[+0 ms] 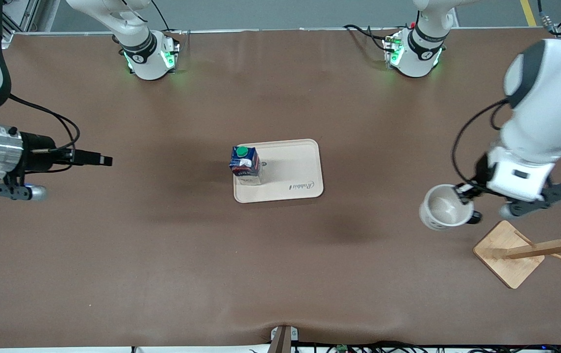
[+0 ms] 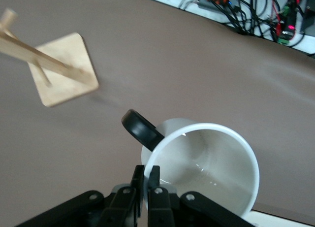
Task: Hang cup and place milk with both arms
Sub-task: 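Carry the mug to the wooden stand while the right gripper reaches the milk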
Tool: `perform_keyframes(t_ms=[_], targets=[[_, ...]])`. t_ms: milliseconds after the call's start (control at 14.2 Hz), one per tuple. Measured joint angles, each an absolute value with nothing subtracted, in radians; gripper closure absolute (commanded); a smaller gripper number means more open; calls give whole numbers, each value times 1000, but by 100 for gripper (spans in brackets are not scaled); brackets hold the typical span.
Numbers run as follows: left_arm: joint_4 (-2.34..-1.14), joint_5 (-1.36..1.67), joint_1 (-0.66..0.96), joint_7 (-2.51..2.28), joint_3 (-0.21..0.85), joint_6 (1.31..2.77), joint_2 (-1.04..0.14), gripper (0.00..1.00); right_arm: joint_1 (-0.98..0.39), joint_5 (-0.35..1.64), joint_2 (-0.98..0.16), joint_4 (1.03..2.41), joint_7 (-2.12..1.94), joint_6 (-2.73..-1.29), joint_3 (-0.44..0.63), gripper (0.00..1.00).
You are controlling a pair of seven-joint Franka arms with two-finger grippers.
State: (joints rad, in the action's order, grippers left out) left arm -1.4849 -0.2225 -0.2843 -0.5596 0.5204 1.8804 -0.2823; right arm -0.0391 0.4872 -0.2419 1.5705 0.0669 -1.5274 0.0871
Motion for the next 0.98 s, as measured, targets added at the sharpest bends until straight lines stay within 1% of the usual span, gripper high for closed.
perform_keyframes(t_ms=[141, 281, 562, 703, 984], targets=[[-1477, -221, -328, -433, 519, 1880, -282, 100, -64, 504, -250, 1572, 117, -1545, 85, 0], [-1477, -221, -357, -351, 518, 1877, -284, 100, -113, 509, -249, 1588, 266, -1602, 82, 0], [-1477, -221, -393, -161, 516, 1890, -309, 100, -320, 501, -246, 1666, 522, -1765, 77, 0], [-1475, -221, -403, -37, 512, 1912, -321, 100, -423, 452, -246, 1707, 644, -1856, 76, 0], [-1465, -221, -461, 198, 507, 1925, -325, 100, -575, 402, -247, 1751, 857, -1955, 75, 0]])
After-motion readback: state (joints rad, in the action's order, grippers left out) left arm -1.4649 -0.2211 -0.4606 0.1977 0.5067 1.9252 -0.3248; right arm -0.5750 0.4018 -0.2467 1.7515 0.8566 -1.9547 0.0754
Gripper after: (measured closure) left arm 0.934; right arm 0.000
